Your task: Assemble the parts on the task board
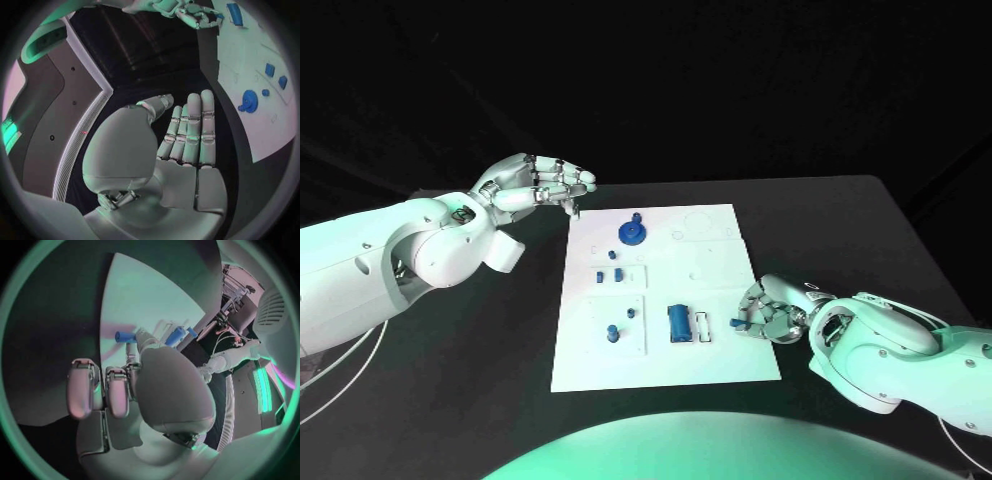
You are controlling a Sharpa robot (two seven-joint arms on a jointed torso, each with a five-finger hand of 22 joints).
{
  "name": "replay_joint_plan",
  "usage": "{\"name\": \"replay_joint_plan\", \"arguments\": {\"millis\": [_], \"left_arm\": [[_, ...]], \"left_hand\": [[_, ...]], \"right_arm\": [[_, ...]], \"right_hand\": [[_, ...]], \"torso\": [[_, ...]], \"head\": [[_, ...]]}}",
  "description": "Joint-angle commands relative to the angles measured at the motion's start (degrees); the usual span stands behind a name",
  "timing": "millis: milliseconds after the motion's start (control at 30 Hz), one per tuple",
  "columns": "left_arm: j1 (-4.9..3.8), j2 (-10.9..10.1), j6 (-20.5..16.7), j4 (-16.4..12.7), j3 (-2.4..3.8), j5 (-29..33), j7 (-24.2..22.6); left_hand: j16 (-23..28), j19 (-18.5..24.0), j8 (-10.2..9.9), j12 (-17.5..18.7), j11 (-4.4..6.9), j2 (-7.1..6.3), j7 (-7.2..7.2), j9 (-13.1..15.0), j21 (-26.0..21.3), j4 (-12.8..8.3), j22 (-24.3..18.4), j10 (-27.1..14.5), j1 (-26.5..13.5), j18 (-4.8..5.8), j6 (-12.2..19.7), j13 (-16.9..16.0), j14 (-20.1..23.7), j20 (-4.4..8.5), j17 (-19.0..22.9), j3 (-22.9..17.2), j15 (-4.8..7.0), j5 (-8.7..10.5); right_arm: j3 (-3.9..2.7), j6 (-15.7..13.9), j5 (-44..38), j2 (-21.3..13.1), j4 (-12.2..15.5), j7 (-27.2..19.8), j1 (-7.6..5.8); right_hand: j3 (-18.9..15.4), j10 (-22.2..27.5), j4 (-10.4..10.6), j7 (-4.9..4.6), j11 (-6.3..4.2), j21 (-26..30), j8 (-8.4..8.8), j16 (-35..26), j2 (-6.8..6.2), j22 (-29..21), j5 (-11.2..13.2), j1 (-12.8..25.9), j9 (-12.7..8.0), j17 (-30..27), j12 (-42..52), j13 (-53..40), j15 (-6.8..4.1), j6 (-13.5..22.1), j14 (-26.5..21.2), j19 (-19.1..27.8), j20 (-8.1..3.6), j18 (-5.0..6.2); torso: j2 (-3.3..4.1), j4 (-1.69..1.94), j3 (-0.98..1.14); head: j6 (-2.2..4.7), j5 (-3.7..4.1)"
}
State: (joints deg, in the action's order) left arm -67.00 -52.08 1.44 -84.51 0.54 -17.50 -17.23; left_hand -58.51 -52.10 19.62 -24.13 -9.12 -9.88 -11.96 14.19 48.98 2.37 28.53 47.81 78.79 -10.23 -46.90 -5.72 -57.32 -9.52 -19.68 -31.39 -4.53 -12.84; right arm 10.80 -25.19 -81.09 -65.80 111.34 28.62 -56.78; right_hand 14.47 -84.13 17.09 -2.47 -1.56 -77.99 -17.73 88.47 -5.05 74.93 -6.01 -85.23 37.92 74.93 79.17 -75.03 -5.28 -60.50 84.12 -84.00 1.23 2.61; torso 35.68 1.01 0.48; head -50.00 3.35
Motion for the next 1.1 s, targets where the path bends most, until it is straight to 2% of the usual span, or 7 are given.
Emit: {"name": "replay_joint_plan", "arguments": {"millis": [33, 67, 200, 500, 600, 800, 1100], "left_arm": [[-0.02, 0.16, 0.63, -0.13, 0.03, 0.47, -0.39], [-0.02, 0.16, 0.63, -0.13, 0.03, 0.49, -0.37], [-0.03, 0.15, 0.62, -0.17, 0.03, 0.56, -0.32], [-0.03, 0.12, 0.67, -0.26, 0.03, 0.60, -0.32], [-0.03, 0.10, 0.72, -0.35, 0.03, 0.60, -0.34], [-0.03, 0.01, 0.72, -0.39, 0.03, 0.60, -0.35], [-0.03, 0.02, 0.81, -0.40, 0.03, 0.60, -0.33]], "left_hand": [[-0.32, 0.31, 0.22, -0.22, -0.01, 0.26, -0.69, -0.05, -0.13, -0.09, 0.02, -0.29, -0.11, -0.29, 0.43, 0.06, 0.36, 0.07, -0.05, -0.25, 0.15, -0.16], [-0.32, 0.31, 0.22, -0.22, -0.01, 0.26, -0.69, -0.05, -0.13, -0.09, 0.02, -0.29, -0.11, -0.29, 0.43, 0.06, 0.36, 0.07, -0.05, -0.25, 0.15, -0.16], [-0.32, 0.31, 0.22, -0.22, -0.01, 0.26, -0.69, -0.05, -0.13, -0.09, 0.02, -0.29, -0.11, -0.29, 0.43, 0.06, 0.36, 0.07, -0.05, -0.25, 0.15, -0.16], [-0.39, 0.35, 0.16, -0.30, -0.06, 0.29, -0.78, -0.12, -0.10, 0.01, 0.04, -0.37, -0.27, -0.28, 0.67, 0.07, 0.38, 0.04, -0.06, -0.25, 0.11, -0.16], [-0.39, 0.35, 0.16, -0.30, -0.06, 0.29, -0.78, -0.12, -0.10, 0.01, 0.04, -0.37, -0.27, -0.28, 0.67, 0.07, 0.38, 0.04, -0.06, -0.25, 0.11, -0.16], [-0.42, 0.37, 0.13, -0.32, -0.09, 0.28, -0.82, -0.15, -0.09, 0.04, 0.05, -0.44, -0.34, -0.28, 0.80, 0.09, 0.38, 0.02, -0.07, -0.24, 0.09, -0.16], [-0.42, 0.37, 0.13, -0.32, -0.09, 0.28, -0.82, -0.15, -0.09, 0.04, 0.05, -0.44, -0.34, -0.28, 0.80, 0.09, 0.38, 0.02, -0.07, -0.24, 0.09, -0.16]], "right_arm": [[-0.03, -2.01, 7.34, 0.48, 0.73, -2.57, -0.42], [-0.04, -2.32, 8.21, 0.63, 0.81, -2.94, -0.49], [-0.05, -3.22, 11.34, 1.42, 0.93, -3.96, -0.68], [-0.05, -2.27, 13.06, 4.17, -0.23, -3.85, -0.69], [-0.05, -1.23, 12.87, 5.14, -0.86, -3.14, -0.39], [-0.04, -0.40, 12.03, 6.24, -1.60, -1.69, -0.09], [-0.05, -1.38, 10.92, 7.15, -1.99, -0.61, -0.01]], "right_hand": [[4.02, -2.06, -0.94, -0.02, -0.15, -0.32, -0.81, -0.11, -0.63, 12.17, -0.25, 2.12, 2.15, 11.11, 0.30, -9.01, 0.06, 0.42, 5.06, -3.25, -0.23, -0.43], [8.11, -2.06, -1.39, -0.03, -0.15, -0.33, -1.06, -0.11, -2.21, 12.17, -0.17, 3.85, 2.95, 11.15, 0.22, -9.00, 0.09, 0.57, 5.07, -3.25, -0.21, -0.43], [12.03, -2.03, -2.35, -0.06, -0.13, -0.17, -1.33, -0.16, -3.37, 12.13, -0.08, 5.66, 3.81, 11.08, 0.02, -8.92, 0.11, 0.76, 5.05, -3.21, -0.19, -0.40], [14.01, -2.33, -2.50, -0.08, -0.10, -0.87, -1.65, 0.12, -4.09, 12.31, 0.05, 8.34, 4.48, 11.73, 0.71, -9.32, 0.14, 0.60, 5.20, -3.40, -0.16, -0.53], [14.56, -2.50, -2.18, -0.03, -0.16, -1.25, -1.86, 0.26, -4.43, 12.40, 0.14, 10.28, 4.80, 12.04, 0.98, -9.47, 0.11, 0.27, 5.27, -3.51, -0.19, -0.60], [14.28, -2.79, -1.08, 0.08, -0.23, -2.05, -2.30, 0.44, -4.85, 12.59, 0.40, 14.48, 5.31, 12.45, 1.49, -9.76, 0.04, -0.65, 5.35, -3.72, -0.27, -0.74], [13.17, -3.06, -0.63, 0.28, -0.40, -2.55, -2.54, 0.57, -4.20, 12.71, 0.41, 17.72, 5.56, 12.76, 2.01, -10.07, -0.10, -1.39, 5.41, -3.84, -0.38, -0.82]], "torso": [[0.02, 0.02, -0.03], [0.02, 0.02, -0.03], [0.04, 0.02, -0.06], [0.04, 0.02, -0.08], [0.07, 0.14, -0.04], [0.05, 0.00, -0.03], [0.03, -0.01, 0.03]], "head": [[0.00, -0.11], [0.00, -0.14], [0.00, -0.18], [0.00, -0.17], [0.00, -0.37], [0.00, -0.40], [0.00, -0.42]]}}
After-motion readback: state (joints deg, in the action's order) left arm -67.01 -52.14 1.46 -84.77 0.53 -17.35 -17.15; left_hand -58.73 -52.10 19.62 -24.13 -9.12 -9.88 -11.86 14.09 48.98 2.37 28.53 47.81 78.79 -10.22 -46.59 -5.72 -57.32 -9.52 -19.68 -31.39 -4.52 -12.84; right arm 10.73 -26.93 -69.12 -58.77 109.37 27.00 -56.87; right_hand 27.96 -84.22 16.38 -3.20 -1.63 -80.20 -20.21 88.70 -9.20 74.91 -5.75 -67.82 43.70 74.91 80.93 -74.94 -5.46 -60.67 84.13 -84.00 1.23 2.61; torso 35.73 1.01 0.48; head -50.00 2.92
